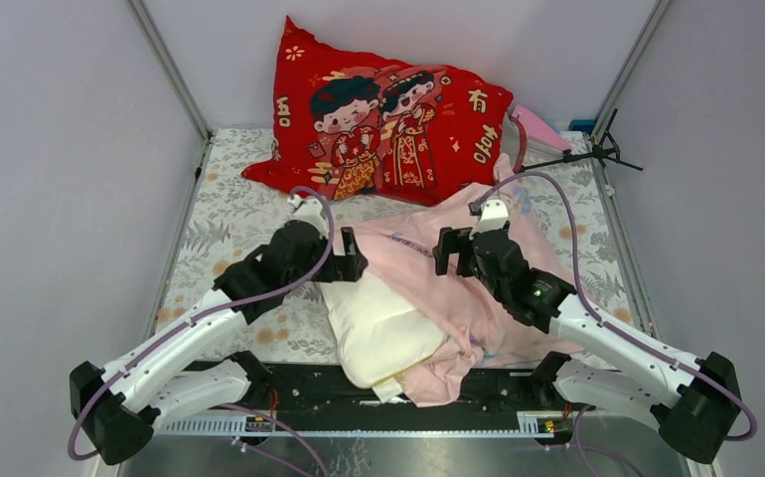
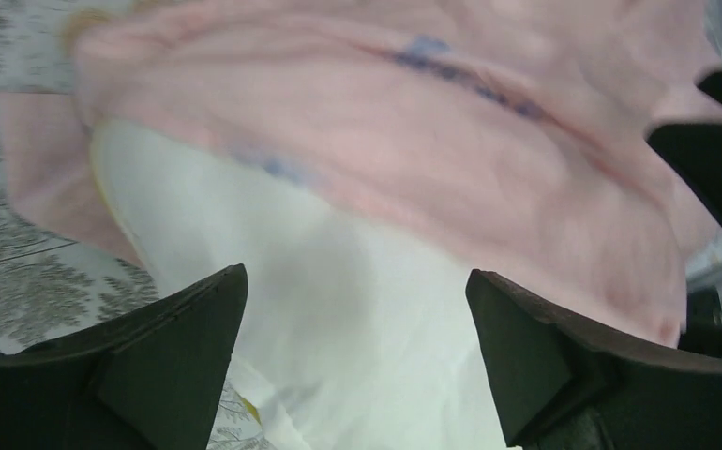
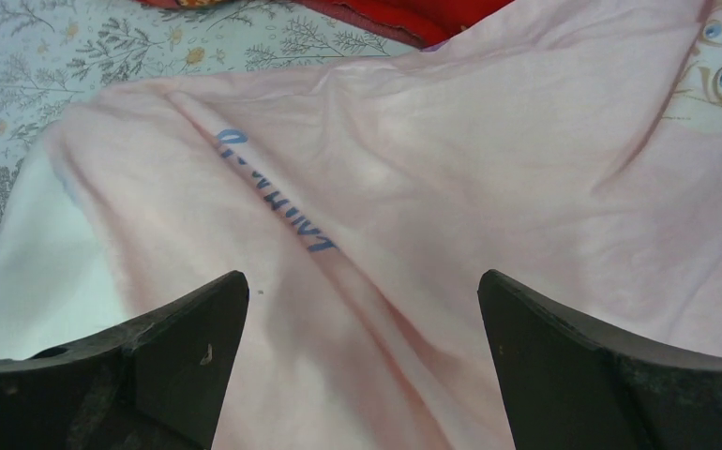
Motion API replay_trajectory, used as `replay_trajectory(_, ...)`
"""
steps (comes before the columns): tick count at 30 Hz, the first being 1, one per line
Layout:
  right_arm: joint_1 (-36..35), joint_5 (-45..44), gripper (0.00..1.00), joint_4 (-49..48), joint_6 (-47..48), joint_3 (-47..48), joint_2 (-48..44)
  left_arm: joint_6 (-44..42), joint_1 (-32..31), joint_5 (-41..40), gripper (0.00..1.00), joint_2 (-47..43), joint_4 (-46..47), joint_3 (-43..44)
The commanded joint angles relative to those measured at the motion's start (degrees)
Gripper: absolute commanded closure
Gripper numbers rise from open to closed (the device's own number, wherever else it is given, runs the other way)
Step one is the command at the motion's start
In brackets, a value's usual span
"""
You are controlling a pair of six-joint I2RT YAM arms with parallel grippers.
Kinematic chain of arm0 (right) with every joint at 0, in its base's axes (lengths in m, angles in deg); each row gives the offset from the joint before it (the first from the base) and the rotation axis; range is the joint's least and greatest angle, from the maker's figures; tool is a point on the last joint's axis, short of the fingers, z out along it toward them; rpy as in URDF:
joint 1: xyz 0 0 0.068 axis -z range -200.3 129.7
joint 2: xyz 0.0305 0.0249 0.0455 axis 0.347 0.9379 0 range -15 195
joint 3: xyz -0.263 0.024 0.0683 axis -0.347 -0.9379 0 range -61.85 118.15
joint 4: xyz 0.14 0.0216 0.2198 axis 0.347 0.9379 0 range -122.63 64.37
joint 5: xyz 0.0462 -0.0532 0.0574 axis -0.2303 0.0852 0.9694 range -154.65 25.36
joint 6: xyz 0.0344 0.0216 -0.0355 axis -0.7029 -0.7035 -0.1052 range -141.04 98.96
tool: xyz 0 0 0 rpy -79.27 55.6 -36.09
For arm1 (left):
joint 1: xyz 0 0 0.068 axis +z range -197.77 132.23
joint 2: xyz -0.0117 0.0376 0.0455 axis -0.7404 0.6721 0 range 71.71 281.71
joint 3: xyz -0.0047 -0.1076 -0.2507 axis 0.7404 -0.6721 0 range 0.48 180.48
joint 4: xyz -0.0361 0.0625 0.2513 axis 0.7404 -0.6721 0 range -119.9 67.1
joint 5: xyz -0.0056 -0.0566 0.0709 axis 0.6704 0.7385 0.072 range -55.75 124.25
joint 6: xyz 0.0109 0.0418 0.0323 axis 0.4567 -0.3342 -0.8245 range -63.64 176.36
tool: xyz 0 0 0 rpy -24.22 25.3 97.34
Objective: Remove the pillowcase from the pillow
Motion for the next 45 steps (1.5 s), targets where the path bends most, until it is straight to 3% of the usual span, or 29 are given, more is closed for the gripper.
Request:
replay_trajectory(1,0.33,4.28,0.0,-1.7,2.87,4.02,1.9,3.62,7.85,-1.3,0.01,1.1,1.89,0.97)
replay_trajectory(7,0.32,14.19,0.0,-0.49,7.25,9.93,8.41,6.44,13.46,-1.6,0.01,2.2,3.09,-1.27)
replay_trajectory(13,0.14,22.96,0.02,1.43,6.54,19.84,19.99,8.64,16.48,7.34,0.03,4.62,9.83,-5.68)
replay_trajectory(18,-1.06,27.39,0.04,-0.94,6.87,23.45,27.03,11.13,17.4,11.35,0.11,5.13,15.35,-10.23)
replay_trajectory(21,-2.88,26.78,0.04,-0.71,8.94,25.28,30.48,13.56,17.7,11.89,0.21,5.2,18.04,-13.59)
replay_trajectory(26,-7.04,21.64,0.03,2.7,13.41,29.33,36.86,16.61,17.98,12.03,0.33,4.29,21.72,-18.64)
replay_trajectory(29,-8.79,18.33,0.03,5.6,15.21,33.05,41.23,17.12,18.08,12.75,0.47,3.6,24.14,-20.67)
replay_trajectory(31,-9.5,15.16,0.03,7.28,15.84,35.19,44.59,16.75,18.08,13.37,0.62,3.76,25.55,-21.45)
replay_trajectory(34,-9.95,8.01,0.04,8.2,16.09,36.95,47.58,15.84,18.08,13.65,0.96,4.25,26.01,-21.65)
replay_trajectory(35,-10.02,4.43,0.04,8.15,15.74,37.2,48.39,15.55,18.08,13.61,1.0,4.27,26.01,-21.6)
replay_trajectory(42,-9.65,-18.42,0.04,8.27,17.72,37.77,52.83,13.58,18.08,10.7,1.0,0.77,22.17,-19.72)
replay_trajectory(45,-6.95,-20.98,0.04,9.4,15.56,37.14,52.49,12.29,18.08,9.59,1.0,-2.51,19.01,-17.53)
